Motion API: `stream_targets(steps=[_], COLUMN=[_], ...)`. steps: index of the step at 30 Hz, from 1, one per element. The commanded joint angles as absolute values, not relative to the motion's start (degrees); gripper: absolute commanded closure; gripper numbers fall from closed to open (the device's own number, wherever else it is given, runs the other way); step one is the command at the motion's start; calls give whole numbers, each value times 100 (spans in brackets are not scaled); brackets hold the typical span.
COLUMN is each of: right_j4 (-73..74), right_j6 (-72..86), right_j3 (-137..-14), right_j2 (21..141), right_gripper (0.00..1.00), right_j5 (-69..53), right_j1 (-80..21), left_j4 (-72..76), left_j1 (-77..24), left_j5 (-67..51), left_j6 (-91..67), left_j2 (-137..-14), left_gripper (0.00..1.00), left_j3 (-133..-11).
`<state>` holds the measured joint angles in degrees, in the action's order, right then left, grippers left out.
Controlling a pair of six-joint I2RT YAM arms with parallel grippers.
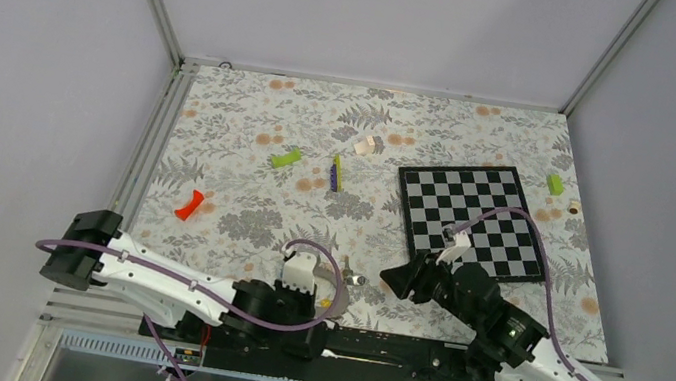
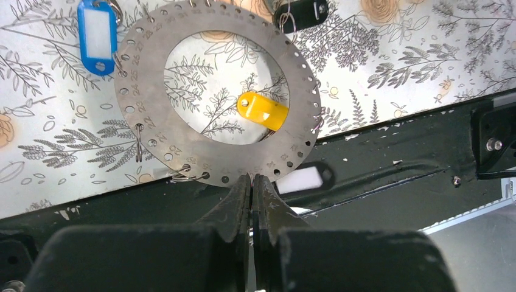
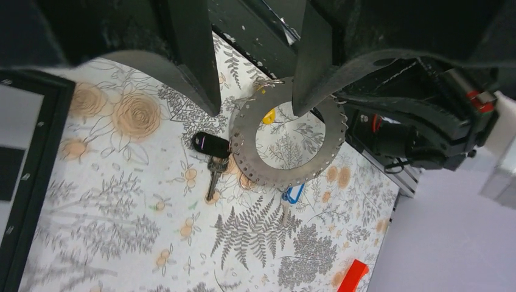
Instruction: Remove the keys from the keyring
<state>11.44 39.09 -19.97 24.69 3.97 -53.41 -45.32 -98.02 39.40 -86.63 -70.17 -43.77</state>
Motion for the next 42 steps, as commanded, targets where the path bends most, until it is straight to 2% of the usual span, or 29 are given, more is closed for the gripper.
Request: stream_targets(steps=[1, 12, 19, 30, 42], right_j4=[-45, -1099, -1178, -1917, -2562], right_j6=[5465, 7273, 8163, 8698, 9139], right_j3=[-1443, -1082, -881, -735, -877], right_j2=[2522, 4075, 4792, 5867, 6753], right_gripper=[45, 42, 41, 41, 41], right_j5=[464, -183, -263, -137, 236], right_j1=[-5353, -5348, -5405, -5841, -6275], left_j4=[-4716, -4727, -4545, -3819, -3797], left_j1=[-9785, -9782, -9782, -9783, -9782], left_j5=[4381, 4403, 4275, 3783, 4005], left_j6=[-8406, -8439, -8365, -8376, -8161], left_j2=[-6754, -6675, -6860, -7263, -6856], left_gripper=[100, 100, 100, 100, 100], left_j3=[-4650, -4447, -4347, -3926, -4155])
